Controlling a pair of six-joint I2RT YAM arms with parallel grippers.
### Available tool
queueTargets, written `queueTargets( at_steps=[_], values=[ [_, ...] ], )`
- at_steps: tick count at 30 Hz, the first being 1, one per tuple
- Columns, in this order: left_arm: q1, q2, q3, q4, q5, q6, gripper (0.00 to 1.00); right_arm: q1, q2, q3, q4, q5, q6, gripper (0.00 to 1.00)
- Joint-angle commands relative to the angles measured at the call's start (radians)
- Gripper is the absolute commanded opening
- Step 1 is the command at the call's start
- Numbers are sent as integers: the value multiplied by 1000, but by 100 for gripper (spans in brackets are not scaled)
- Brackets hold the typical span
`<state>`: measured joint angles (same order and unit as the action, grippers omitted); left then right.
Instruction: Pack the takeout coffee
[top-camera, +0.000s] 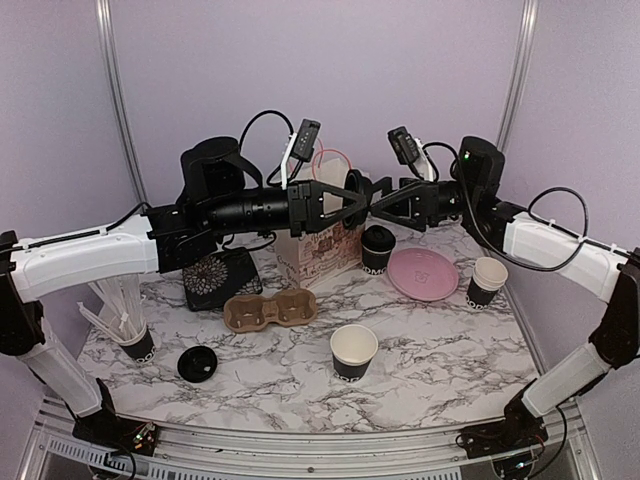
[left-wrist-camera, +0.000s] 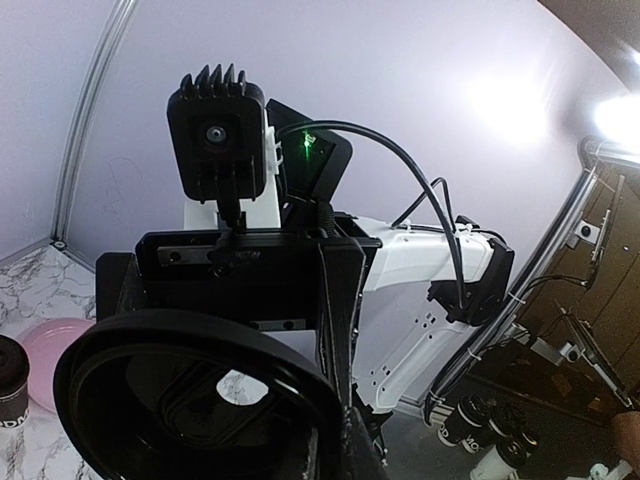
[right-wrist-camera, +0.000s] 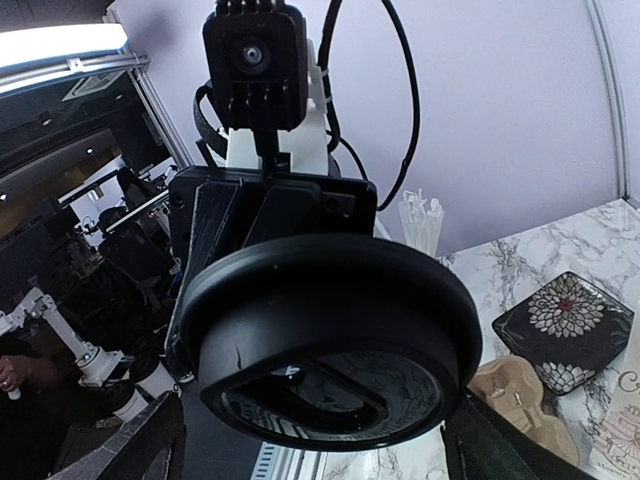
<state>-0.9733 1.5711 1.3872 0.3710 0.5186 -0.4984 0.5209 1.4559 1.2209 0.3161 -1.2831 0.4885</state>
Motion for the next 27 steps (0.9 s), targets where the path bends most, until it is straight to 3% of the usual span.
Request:
queueTargets(
  at_steps=[1,13,27],
  values=[
    [1,-4,-7,66,27,-19,2,13,12,33,52,-19,22,87],
    [0,31,-2,86,40,-51,2,13,34,41,104,-2,94,91],
    [1,50,-2,88,26,-66,4,13,28,39,92,6,73,72]
  ],
)
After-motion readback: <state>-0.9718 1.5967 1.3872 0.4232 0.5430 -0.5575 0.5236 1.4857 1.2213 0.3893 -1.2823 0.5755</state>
